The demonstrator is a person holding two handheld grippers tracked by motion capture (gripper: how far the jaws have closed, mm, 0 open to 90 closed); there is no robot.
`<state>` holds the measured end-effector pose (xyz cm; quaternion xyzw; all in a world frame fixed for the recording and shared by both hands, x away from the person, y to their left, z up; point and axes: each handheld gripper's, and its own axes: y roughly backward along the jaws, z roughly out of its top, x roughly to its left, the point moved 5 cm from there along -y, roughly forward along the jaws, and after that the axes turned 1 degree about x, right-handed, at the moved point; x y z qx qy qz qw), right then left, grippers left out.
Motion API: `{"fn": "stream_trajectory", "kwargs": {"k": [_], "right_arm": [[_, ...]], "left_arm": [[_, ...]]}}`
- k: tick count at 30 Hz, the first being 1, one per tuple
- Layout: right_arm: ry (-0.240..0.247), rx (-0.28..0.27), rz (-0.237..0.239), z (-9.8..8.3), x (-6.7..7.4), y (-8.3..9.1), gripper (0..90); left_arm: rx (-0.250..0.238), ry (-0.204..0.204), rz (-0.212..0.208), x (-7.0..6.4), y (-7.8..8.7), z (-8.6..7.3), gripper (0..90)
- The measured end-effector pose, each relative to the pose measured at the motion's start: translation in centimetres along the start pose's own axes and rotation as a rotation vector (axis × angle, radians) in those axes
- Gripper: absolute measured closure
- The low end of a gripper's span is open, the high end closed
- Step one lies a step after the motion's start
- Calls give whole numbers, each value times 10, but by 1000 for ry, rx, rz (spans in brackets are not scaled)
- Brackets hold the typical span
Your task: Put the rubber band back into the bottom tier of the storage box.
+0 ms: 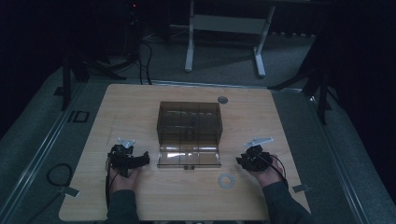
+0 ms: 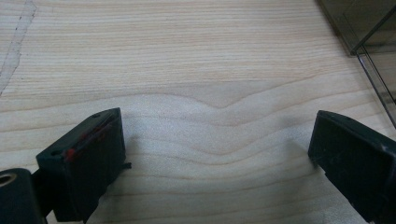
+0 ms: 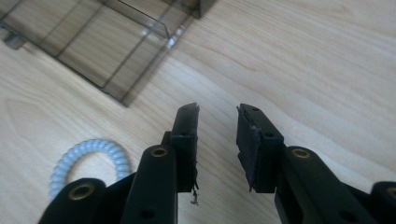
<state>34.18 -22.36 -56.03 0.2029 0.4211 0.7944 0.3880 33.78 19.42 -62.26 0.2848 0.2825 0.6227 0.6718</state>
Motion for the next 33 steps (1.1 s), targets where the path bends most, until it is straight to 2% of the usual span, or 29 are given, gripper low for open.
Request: {"fn": "stream_trajectory", "kwargs": {"k": [2, 5, 12, 18, 22, 25, 29, 33], "right_arm": [[31, 16, 4, 4, 1, 3, 699], [71, 68, 7, 11, 3, 5, 725], [118, 116, 21, 16, 5, 7, 754], [192, 183, 22, 18, 12, 5, 808], [221, 210, 20, 20, 16, 4, 816], [255, 258, 9, 18, 17, 2, 818], [291, 296, 21, 17, 21, 0, 818], [309, 310, 27, 19, 24, 1, 817]], "left_arm": [[0, 0, 0, 0, 0, 0, 39], [0, 0, 0, 0, 0, 0, 39], [0, 1, 0, 0, 0, 0, 39], [0, 0, 0, 0, 0, 0, 39], [0, 0, 0, 0, 0, 0, 39], [0, 0, 0, 0, 0, 0, 39], [0, 1, 0, 0, 0, 0, 39], [0, 1, 0, 0, 0, 0, 39]]}}
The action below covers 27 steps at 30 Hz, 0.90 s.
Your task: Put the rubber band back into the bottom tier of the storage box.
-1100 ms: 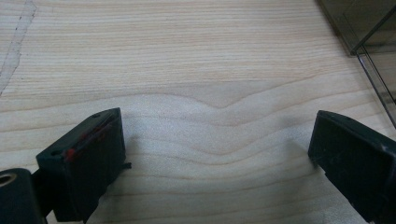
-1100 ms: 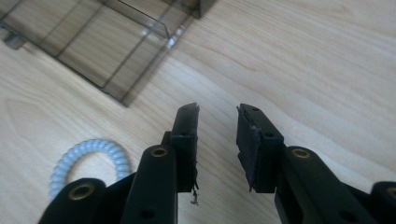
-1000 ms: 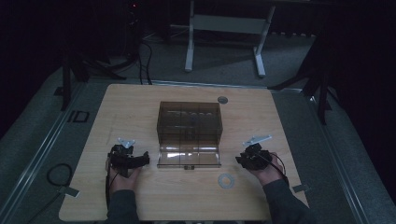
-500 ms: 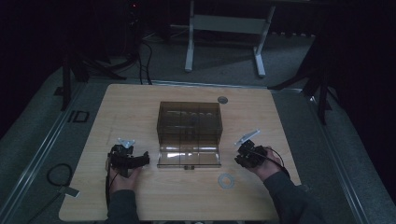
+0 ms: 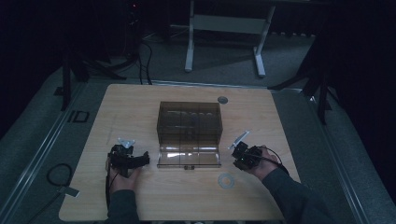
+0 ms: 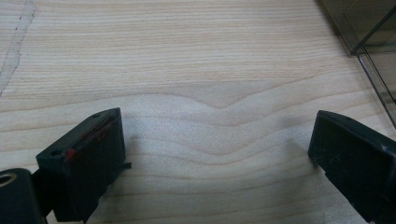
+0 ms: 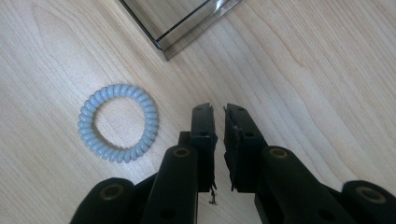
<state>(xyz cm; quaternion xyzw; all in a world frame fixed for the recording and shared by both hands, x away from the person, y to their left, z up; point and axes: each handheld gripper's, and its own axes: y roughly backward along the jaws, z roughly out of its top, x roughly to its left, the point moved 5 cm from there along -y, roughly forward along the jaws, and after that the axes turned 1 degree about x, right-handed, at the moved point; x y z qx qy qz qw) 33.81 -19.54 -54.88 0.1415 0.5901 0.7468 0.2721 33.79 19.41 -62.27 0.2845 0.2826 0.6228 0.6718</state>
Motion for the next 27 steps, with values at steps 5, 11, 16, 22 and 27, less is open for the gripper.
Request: {"fn": "stream_trajectory", "kwargs": {"k": [5, 11, 16, 22, 27], "right_arm": [[55, 38, -1, 4, 6, 1, 816], [82, 63, 14, 7, 10, -2, 816], [89, 80, 35, 6, 17, -9, 816], [108, 94, 57, 5, 25, -16, 812], [135, 117, 73, 4, 32, -24, 810]], "left_arm": [[0, 0, 0, 0, 0, 0, 39], [-1, 1, 1, 0, 0, 0, 39], [0, 2, 1, 0, 0, 0, 39], [0, 1, 1, 0, 0, 0, 39], [0, 1, 1, 0, 0, 0, 39]]}}
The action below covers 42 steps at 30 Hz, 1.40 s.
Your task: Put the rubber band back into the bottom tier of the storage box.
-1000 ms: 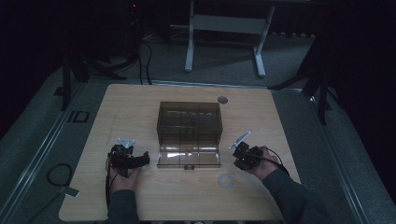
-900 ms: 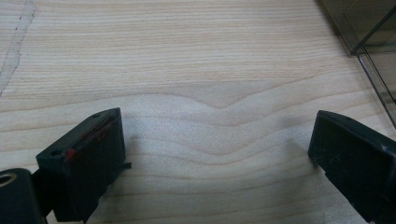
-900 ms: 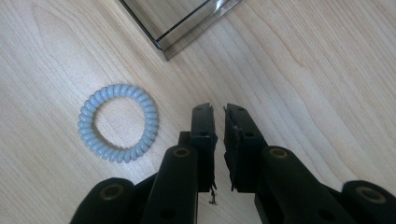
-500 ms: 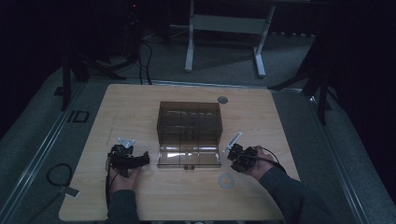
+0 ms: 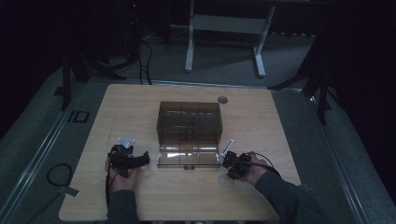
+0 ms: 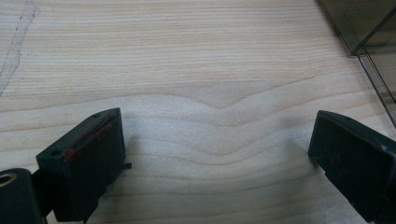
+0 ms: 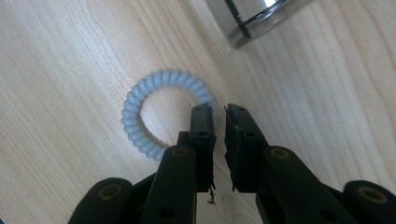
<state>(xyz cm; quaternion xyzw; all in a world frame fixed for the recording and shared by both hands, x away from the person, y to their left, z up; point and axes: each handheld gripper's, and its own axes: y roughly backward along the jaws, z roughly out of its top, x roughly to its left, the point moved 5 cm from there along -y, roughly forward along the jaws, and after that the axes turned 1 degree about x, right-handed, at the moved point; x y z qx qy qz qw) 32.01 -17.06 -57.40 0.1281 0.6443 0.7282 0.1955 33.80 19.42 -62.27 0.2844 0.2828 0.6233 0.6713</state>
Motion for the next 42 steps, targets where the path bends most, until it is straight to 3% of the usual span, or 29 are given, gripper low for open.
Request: {"fn": "stream_trajectory", "kwargs": {"k": [17, 32, 42], "right_arm": [[-18, 44, 48, 0, 2, -7, 801], [-9, 86, 19, 1, 3, -10, 822], [-30, 77, 10, 1, 4, -8, 824]], "left_arm": [[0, 0, 0, 0, 0, 0, 39], [0, 0, 0, 0, 0, 0, 39], [0, 1, 0, 0, 0, 0, 39]]}}
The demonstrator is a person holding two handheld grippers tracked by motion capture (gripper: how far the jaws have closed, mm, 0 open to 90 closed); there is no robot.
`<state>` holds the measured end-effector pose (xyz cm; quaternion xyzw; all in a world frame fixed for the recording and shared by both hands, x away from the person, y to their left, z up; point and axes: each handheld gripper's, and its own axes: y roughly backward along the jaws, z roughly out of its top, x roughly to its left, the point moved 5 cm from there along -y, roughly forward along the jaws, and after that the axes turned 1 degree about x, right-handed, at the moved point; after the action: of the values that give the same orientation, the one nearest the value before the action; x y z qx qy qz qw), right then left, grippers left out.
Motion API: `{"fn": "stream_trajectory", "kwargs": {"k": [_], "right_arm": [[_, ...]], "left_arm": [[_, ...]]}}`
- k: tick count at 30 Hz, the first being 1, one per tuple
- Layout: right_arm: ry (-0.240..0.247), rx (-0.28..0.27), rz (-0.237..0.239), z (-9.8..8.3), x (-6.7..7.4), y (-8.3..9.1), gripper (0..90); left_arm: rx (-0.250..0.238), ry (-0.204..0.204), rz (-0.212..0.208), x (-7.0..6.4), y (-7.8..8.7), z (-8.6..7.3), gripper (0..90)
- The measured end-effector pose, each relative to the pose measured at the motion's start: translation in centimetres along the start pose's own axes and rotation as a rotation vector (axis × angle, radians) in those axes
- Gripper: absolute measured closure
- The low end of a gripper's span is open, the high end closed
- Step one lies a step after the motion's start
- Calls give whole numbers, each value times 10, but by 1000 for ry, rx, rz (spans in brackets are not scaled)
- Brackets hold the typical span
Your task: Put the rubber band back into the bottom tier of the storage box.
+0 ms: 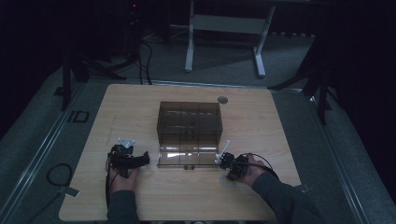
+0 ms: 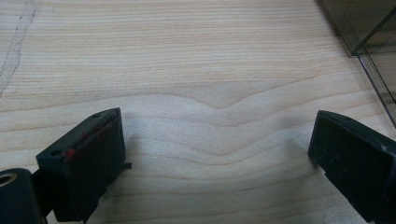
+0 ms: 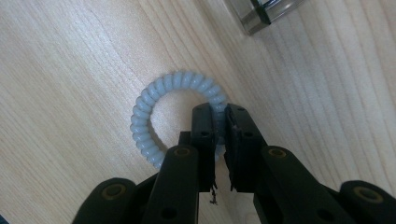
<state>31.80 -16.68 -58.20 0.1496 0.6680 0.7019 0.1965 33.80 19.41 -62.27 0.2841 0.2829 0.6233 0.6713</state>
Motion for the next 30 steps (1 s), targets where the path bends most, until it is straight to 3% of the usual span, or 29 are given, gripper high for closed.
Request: {"fn": "stream_trajectory", "kwargs": {"k": [17, 30], "right_arm": [[-1, -47, 16, 3, -5, 16, 824], [3, -51, -13, 1, -13, 33, 824]], "left_arm": [[1, 0, 1, 0, 0, 0, 39], [0, 0, 0, 0, 0, 0, 39]]}}
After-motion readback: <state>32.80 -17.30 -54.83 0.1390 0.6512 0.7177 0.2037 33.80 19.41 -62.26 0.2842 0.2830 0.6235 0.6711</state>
